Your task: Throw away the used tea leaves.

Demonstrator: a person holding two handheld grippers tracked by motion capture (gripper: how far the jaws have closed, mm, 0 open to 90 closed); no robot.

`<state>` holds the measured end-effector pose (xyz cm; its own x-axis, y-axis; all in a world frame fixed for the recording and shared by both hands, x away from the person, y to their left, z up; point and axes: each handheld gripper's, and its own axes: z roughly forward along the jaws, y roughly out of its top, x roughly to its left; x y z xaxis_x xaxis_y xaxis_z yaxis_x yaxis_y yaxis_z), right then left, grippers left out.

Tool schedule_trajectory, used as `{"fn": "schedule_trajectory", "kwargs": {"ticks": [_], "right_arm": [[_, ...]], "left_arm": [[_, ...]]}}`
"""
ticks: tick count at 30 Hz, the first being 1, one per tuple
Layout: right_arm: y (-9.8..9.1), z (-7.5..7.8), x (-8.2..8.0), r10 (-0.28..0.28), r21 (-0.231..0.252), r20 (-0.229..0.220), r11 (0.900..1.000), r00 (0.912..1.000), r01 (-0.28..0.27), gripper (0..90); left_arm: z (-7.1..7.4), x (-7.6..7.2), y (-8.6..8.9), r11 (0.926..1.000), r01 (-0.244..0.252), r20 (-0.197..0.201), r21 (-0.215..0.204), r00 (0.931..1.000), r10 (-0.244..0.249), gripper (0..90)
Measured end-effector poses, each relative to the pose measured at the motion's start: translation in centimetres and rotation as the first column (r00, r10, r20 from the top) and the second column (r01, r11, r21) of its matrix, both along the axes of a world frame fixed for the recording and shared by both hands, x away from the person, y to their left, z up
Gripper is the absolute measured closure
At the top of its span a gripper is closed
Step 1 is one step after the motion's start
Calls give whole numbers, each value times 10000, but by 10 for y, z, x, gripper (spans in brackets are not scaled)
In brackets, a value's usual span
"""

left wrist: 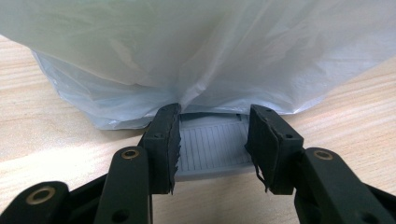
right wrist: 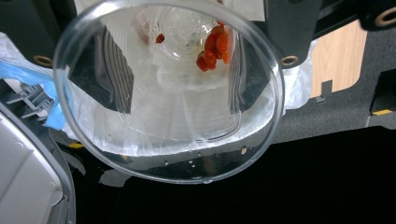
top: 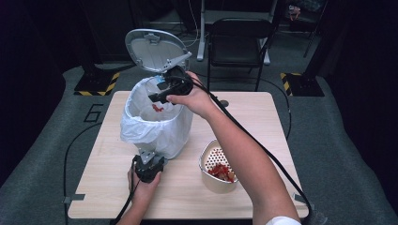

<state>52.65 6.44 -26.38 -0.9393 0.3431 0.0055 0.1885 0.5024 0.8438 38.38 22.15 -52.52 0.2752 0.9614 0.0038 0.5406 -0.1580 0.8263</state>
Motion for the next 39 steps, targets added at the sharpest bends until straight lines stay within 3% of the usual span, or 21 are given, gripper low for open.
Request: {"fn": "schedule_trajectory", "kwargs": {"ticks": [2, 3, 6, 10, 18, 21, 27, 28, 31, 39], "right_arm": [[2, -2, 1, -55, 88, 13, 9999, 10000, 55, 378], [4, -5, 2, -142, 238, 83, 9996, 9999, 140, 281], [8, -9, 0, -652, 228, 285, 9977, 9975, 646, 102], [10, -10, -2, -750, 212, 304, 9970, 9967, 744, 7], [2, 0, -12, -531, 36, 542, 9986, 9971, 530, 51], [-8, 5, -18, -447, 146, 710, 9989, 9965, 438, 158], [-30, 15, -34, -96, 86, 980, 9999, 9951, 88, 254], [-32, 16, -35, -52, 45, 1002, 10000, 9950, 47, 256], [-41, 18, -38, 64, -130, 1074, 9999, 9942, -51, 264], [-69, 22, -50, -132, -385, 1245, 9991, 9921, 182, 278]], "left_arm": [[0, 0, 0, 10000, 31, -32, 46, 10000, -31, 540], [0, 0, 0, 10000, 20, -34, 29, 10000, -20, 540], [0, 0, 0, 10000, 9, -19, 20, 10000, -9, 540], [0, 0, 0, 10000, 28, -26, 47, 10000, -27, 540], [0, 0, 0, 10000, 16, -8, 19, 10000, -16, 540], [0, 0, 0, 10000, 24, -26, -13, 10000, -24, 540], [-1, 0, 0, 10000, -25, 113, 69, 9999, 24, 540], [-1, -2, -1, 9999, -30, 74, -125, 10000, 31, 540], [0, -2, 1, 9999, 116, -98, -35, 9999, -117, 540], [0, -3, 2, 9999, 166, -16, -33, 9999, -166, 539]]}}
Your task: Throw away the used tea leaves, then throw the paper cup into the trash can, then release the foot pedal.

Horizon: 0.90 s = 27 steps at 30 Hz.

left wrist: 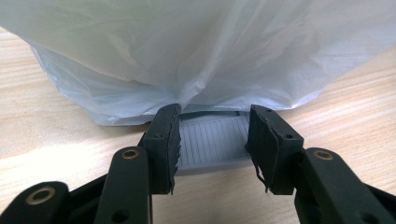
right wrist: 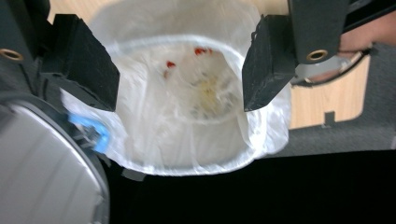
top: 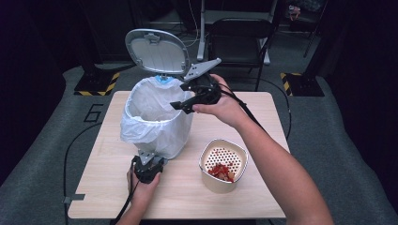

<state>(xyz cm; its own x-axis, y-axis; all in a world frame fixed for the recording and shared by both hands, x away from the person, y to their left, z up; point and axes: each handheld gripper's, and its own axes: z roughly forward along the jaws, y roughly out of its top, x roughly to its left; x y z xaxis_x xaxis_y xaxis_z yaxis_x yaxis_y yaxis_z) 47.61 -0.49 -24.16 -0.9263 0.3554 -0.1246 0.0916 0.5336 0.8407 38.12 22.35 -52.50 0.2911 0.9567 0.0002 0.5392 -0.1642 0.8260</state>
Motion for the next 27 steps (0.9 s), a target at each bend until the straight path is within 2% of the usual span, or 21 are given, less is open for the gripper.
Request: {"fn": "schedule_trajectory", "kwargs": {"ticks": [1, 4, 5, 6, 7, 8, 9, 11, 12, 13, 14, 16, 18, 19, 22, 27], "right_arm": [[-11, 1, -2, -163, -21, 183, 9999, 9997, 163, 283], [-29, 1, -4, -455, 51, 392, 9990, 9982, 453, 290], [-29, 1, -4, -455, 51, 392, 9990, 9982, 453, 290], [-44, 0, -4, -726, 207, 397, 9972, 9966, 718, 290], [-44, 0, -4, -726, 207, 397, 9972, 9966, 718, 290], [-52, -1, -5, -917, 303, 369, 9954, 9951, 906, 290], [-64, -2, -5, -1177, 408, 389, 9924, 9923, 1161, 290], [-81, -6, -7, -1433, 519, 281, 9885, 9893, 1418, 290], [-88, -9, -8, -1530, 559, 299, 9869, 9878, 1511, 290], [-92, -10, -9, -1617, 653, 180, 9849, 9867, 1602, 290], [-98, -12, -9, -1659, 678, 129, 9840, 9861, 1647, 290], [-107, -16, -10, -1812, 776, 79, 9806, 9834, 1800, 290], [-117, -24, -11, -2128, 951, -107, 9725, 9770, 2128, 290], [-117, -24, -11, -2128, 951, -107, 9725, 9770, 2128, 290], [-131, -34, -11, -2355, 1085, -225, 9656, 9716, 2365, 290], [-144, -42, -12, -2522, 1065, -302, 9613, 9672, 2540, 290]], "left_arm": [[0, 0, 0, 10000, 10, -1, 9, 10000, -10, 539], [0, 0, 1, 9999, 99, 58, 55, 9999, -99, 539], [0, 0, 1, 9999, 99, 58, 55, 9999, -99, 537], [-1, 1, 1, 9999, 140, 106, 51, 9998, -140, 537], [-1, 1, 1, 9999, 140, 106, 51, 9998, -140, 536], [-1, 1, 1, 9999, 118, 174, 58, 9998, -119, 536], [-2, 0, -1, 9996, 82, 89, -269, 9999, -80, 535], [-2, 0, 1, 9993, 190, -20, -311, 9998, -190, 532], [-2, 1, 1, 9989, 232, 101, -396, 9997, -228, 512], [-1, 1, 4, 9992, 402, 147, -9, 9991, -402, 483], [-1, 1, 4, 9991, 424, 27, -5, 9991, -424, 478], [-1, 1, 4, 9994, 337, 60, -87, 9994, -336, 462], [0, 1, 4, 9992, 393, -125, -86, 9991, -394, 423], [0, 1, 4, 9992, 393, -125, -86, 9991, -394, 423], [6, 1, 7, 9987, 445, -582, -237, 9973, -458, 420], [18, -2, 14, 9976, 551, -481, -422, 9972, -571, 414]]}}
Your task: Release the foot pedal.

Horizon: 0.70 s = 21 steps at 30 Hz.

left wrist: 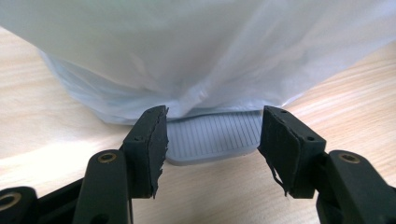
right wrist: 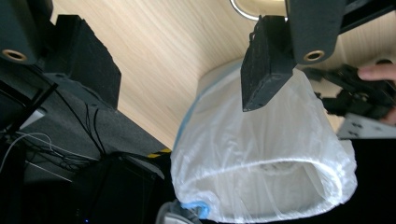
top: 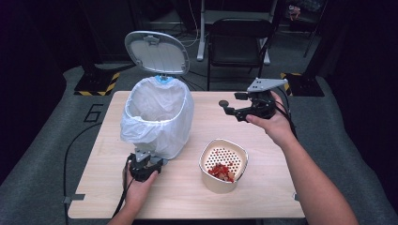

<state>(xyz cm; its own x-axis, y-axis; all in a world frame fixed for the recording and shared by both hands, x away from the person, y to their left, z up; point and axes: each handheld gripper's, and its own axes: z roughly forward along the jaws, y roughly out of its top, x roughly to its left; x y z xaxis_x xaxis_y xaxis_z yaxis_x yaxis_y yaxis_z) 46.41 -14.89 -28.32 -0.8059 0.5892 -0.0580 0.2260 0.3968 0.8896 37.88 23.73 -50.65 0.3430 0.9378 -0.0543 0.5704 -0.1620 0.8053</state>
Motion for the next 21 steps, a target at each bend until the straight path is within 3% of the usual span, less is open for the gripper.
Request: {"fn": "schedule_trajectory", "kwargs": {"ticks": [2, 5, 7, 13, 19, 21], "right_arm": [[-7, -4, -1, -135, -65, 16, 9999, 9999, 135, 290], [-18, -12, -4, -314, -1, 26, 9995, 9995, 314, 290], [-22, -15, -6, -371, 6, 26, 9993, 9993, 371, 290], [-34, -28, -17, -568, -48, 38, 9984, 9984, 568, 290], [-49, -43, -30, -891, -111, -100, 9960, 9960, 890, 290], [-55, -48, -34, -1067, -87, -151, 9943, 9942, 1066, 290]], "left_arm": [[8, -1, 4, 9999, 108, 11, -6, 9999, -108, 412], [19, -5, 14, 9987, 68, -22, -498, 10000, -69, 404], [22, -7, 21, 9991, 88, 32, -421, 10000, -87, 404], [25, -12, 43, 9975, -190, 142, -676, 9997, 200, 402], [24, -13, 65, 9987, -336, 206, -375, 9992, 344, 389], [22, -13, 71, 9979, -420, 186, -487, 9989, 430, 389]]}}
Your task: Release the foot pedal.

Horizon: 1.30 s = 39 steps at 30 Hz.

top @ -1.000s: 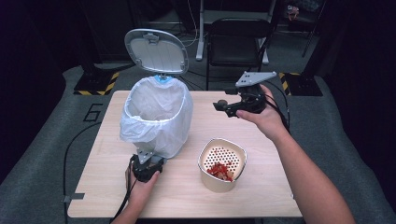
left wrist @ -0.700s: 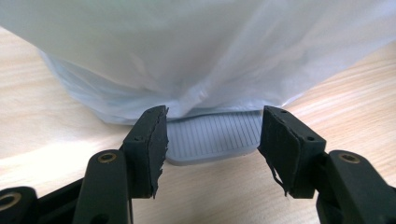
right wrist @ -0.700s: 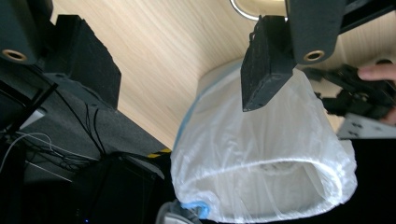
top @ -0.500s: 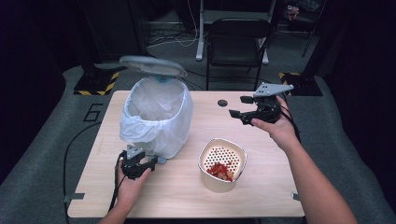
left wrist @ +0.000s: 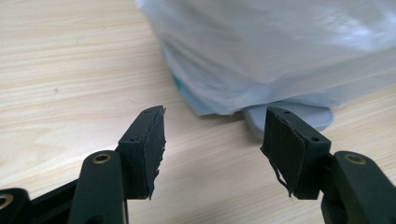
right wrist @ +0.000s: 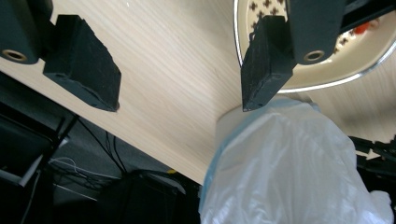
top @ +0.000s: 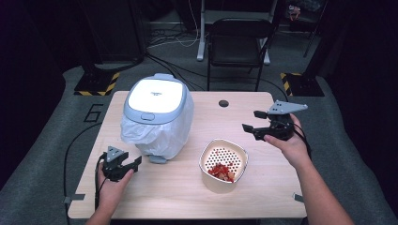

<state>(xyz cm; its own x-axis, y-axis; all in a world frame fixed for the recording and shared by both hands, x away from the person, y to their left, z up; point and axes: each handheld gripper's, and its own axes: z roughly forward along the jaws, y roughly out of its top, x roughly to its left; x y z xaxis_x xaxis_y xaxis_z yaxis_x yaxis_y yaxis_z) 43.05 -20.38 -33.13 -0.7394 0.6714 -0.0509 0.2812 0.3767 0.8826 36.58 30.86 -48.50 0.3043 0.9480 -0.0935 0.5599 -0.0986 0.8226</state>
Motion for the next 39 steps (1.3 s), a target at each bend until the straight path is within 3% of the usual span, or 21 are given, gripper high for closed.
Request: {"fn": "schedule_trajectory", "kwargs": {"ticks": [4, 11, 12, 17, 20, 21, 28, 32, 39], "right_arm": [[-13, -11, -7, -443, -16, -119, 9990, 9989, 443, 290], [-31, -31, -20, -1137, 381, -351, 9926, 9929, 1150, 294], [-36, -41, -26, -1404, 472, -467, 9887, 9890, 1426, 294], [-45, -58, -34, -1796, 685, -570, 9807, 9821, 1833, 294], [-52, -77, -43, -2275, 314, -772, 9726, 9707, 2304, 294], [-52, -77, -43, -2275, 314, -772, 9726, 9707, 2304, 294], [-62, -110, -58, -2976, 450, -1244, 9513, 9466, 3050, 294], [-64, -127, -61, -3056, 720, -1523, 9450, 9399, 3189, 294], [-64, -148, -65, -3427, 565, -1697, 9327, 9240, 3563, 293]], "left_arm": [[-5, 1, 11, 9997, -229, -85, -22, 9997, 229, 389], [-9, 3, 19, 9993, -378, -175, -77, 9991, 377, 389], [-10, 4, 19, 9994, -349, -223, -37, 9991, 348, 389], [-16, 6, 21, 9990, -393, -332, 219, 9986, 400, 389], [-20, 8, 22, 9985, -460, -417, 308, 9980, 473, 389], [-20, 8, 22, 9985, -460, -417, 308, 9980, 473, 388], [-26, 10, 25, 9977, -590, -572, 327, 9965, 608, 377], [-28, 11, 27, 9970, -672, -595, 378, 9958, 694, 376], [-29, 11, 29, 9969, -679, -666, 392, 9953, 704, 363]]}}
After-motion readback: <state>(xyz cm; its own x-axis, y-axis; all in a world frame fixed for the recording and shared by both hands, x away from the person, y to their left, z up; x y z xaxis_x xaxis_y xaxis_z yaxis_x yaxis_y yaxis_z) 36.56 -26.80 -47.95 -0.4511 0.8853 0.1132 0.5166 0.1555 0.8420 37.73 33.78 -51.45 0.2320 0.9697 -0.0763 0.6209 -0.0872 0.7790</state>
